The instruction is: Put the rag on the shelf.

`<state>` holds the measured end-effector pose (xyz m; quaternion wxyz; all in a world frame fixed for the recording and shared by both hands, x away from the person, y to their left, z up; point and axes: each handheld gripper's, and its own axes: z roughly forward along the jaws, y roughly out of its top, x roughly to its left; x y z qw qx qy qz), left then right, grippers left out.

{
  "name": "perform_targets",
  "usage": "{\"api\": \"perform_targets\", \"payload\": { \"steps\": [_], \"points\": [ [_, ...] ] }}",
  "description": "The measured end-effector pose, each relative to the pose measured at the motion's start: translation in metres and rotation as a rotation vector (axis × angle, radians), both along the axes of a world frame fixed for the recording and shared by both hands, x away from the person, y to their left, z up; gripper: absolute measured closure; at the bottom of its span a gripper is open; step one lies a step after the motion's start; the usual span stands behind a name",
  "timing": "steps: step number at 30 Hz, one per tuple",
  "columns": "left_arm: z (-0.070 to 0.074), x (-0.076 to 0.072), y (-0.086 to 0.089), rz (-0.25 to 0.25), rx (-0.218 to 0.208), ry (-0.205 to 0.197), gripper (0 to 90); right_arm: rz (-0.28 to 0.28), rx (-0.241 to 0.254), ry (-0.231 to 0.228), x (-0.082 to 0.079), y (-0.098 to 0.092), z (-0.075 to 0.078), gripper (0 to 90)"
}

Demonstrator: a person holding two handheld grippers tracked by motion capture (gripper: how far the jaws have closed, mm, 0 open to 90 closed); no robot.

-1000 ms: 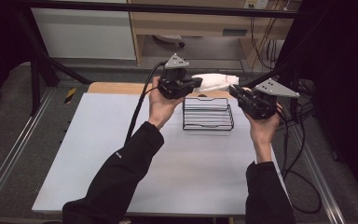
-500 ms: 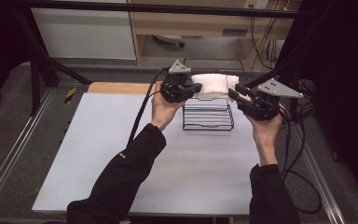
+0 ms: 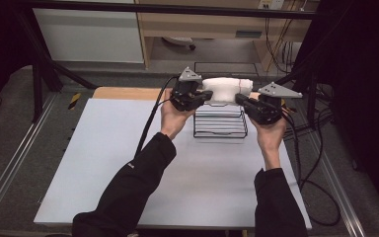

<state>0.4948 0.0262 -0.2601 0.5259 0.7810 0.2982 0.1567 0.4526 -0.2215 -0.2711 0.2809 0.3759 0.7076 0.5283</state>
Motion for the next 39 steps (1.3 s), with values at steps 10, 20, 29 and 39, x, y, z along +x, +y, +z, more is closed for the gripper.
{"api": "perform_targets", "payload": {
  "steps": [10,20,29,39],
  "points": [
    [-0.003,0.002,-0.001,0.004,0.002,-0.011,89.5,-0.032,0.006,-0.004,0.009,0.000,-0.007,87.1],
    [0.000,-0.014,0.015,-0.017,0.021,-0.034,82.1,0.012,0.051,-0.015,-0.012,-0.011,0.001,65.1],
    [-0.021,-0.032,0.044,-0.018,0.048,0.002,52.9,0.051,0.058,0.055,-0.028,-0.010,-0.004,35.2],
    [-0.053,-0.057,0.090,0.002,0.102,0.050,23.7,0.077,0.055,0.111,-0.038,-0.004,-0.029,10.7]
  ]
}}
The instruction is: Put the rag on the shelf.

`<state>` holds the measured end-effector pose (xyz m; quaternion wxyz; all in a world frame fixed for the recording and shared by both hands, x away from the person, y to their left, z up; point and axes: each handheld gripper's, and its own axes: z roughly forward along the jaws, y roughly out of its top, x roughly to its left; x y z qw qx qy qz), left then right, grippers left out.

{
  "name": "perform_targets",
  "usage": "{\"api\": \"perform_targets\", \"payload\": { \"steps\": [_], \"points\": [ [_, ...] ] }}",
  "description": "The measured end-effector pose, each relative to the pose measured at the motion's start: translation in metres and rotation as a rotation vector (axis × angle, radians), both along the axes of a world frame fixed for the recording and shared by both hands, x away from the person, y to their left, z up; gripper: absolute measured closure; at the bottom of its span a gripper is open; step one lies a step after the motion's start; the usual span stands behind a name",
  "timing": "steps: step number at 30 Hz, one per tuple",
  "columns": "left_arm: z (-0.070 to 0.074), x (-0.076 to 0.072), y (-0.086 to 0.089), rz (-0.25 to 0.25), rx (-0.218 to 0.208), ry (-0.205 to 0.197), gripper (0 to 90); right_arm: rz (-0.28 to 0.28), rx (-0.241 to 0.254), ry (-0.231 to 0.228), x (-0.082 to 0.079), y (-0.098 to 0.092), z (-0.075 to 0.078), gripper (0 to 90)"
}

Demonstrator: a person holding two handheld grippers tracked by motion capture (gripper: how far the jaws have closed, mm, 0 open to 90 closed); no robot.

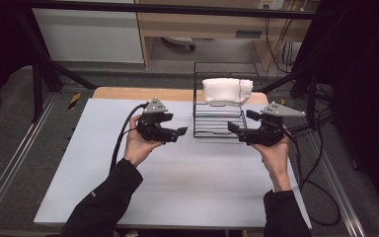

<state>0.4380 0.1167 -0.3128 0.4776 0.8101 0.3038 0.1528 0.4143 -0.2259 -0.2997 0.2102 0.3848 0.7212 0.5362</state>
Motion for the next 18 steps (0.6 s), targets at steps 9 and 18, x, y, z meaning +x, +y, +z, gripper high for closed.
{"api": "perform_targets", "payload": {
  "steps": [9,18],
  "points": [
    [-0.035,-0.024,0.048,0.039,0.019,0.025,7.6,0.027,-0.020,0.053,-0.009,0.002,-0.032,1.9],
    [-0.064,-0.046,0.088,0.073,0.010,0.046,6.6,0.078,-0.052,0.081,-0.017,0.001,-0.060,0.5]
  ]
}}
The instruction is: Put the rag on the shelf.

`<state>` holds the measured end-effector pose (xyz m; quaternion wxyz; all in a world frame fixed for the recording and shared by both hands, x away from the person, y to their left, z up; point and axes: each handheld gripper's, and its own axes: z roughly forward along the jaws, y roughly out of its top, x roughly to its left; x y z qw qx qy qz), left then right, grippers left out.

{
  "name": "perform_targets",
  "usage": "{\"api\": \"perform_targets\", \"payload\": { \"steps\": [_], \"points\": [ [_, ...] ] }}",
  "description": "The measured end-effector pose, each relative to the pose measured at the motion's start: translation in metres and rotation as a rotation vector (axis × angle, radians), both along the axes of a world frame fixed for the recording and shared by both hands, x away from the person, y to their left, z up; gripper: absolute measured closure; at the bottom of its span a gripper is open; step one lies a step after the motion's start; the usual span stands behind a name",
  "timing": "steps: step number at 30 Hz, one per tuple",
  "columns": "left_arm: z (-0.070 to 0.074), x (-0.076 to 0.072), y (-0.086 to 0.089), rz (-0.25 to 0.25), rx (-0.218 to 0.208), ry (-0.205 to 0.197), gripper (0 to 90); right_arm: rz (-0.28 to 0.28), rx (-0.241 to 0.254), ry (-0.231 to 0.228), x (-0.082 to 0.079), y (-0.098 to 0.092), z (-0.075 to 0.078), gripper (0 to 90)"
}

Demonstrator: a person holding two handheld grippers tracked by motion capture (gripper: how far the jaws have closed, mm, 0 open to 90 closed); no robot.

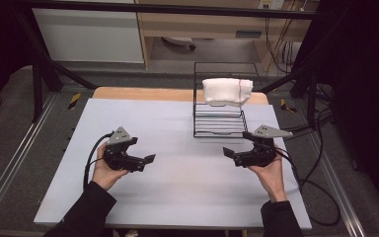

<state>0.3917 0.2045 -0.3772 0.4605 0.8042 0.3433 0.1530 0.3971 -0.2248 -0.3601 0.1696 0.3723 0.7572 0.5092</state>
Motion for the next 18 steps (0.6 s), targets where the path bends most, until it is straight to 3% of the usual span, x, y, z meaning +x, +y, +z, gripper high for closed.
{"api": "perform_targets", "payload": {
  "steps": [4,18],
  "points": [
    [-0.011,-0.009,0.015,0.008,0.004,0.006,6.9,0.003,0.014,0.020,-0.006,-0.005,-0.015,0.4],
    [-0.049,-0.035,0.063,0.058,0.018,0.038,7.5,0.015,-0.028,0.104,-0.024,-0.029,-0.062,0.4]
  ]
}}
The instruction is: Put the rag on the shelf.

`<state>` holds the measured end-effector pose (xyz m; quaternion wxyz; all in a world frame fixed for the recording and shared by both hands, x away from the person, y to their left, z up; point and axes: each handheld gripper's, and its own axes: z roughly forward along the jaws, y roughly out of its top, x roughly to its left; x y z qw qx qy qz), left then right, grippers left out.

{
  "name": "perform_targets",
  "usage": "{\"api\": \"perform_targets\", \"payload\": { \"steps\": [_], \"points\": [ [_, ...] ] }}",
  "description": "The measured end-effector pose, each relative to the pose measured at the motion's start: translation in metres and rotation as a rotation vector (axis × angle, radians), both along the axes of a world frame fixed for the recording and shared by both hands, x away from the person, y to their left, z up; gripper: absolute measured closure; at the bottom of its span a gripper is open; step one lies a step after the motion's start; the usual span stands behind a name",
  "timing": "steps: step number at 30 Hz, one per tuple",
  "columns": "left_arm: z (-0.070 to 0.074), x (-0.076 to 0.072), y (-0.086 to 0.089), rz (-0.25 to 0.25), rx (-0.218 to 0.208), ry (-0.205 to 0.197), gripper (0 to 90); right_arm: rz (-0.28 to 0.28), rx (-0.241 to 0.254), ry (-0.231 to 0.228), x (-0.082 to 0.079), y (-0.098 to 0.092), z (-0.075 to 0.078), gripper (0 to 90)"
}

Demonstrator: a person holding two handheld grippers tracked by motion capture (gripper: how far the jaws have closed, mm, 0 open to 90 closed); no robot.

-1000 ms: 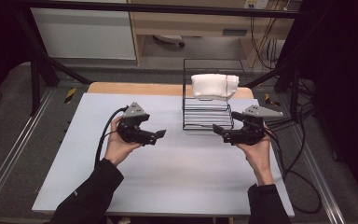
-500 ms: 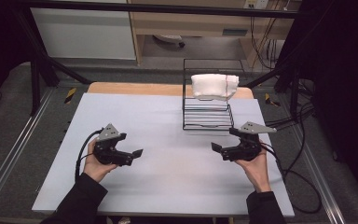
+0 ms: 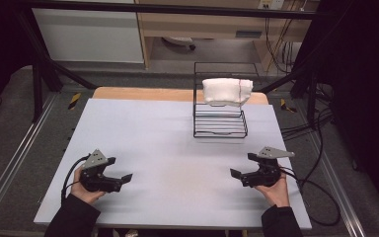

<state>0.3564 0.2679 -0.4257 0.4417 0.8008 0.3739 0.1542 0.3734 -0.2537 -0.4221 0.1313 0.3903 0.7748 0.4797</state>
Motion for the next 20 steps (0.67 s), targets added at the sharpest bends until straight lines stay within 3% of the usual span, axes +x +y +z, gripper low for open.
{"api": "perform_targets", "payload": {
  "steps": [10,13,20],
  "points": [
    [-0.011,-0.006,0.019,0.015,-0.010,0.015,8.1,0.002,-0.009,0.050,-0.012,-0.013,-0.019,0.4],
    [-0.014,-0.006,0.020,0.013,0.004,0.022,8.1,-0.004,-0.005,0.058,-0.014,-0.014,-0.022,0.4],
    [-0.015,-0.006,0.023,0.031,-0.007,0.021,8.1,0.003,-0.012,0.059,-0.014,-0.014,-0.024,0.4]
  ]
}}
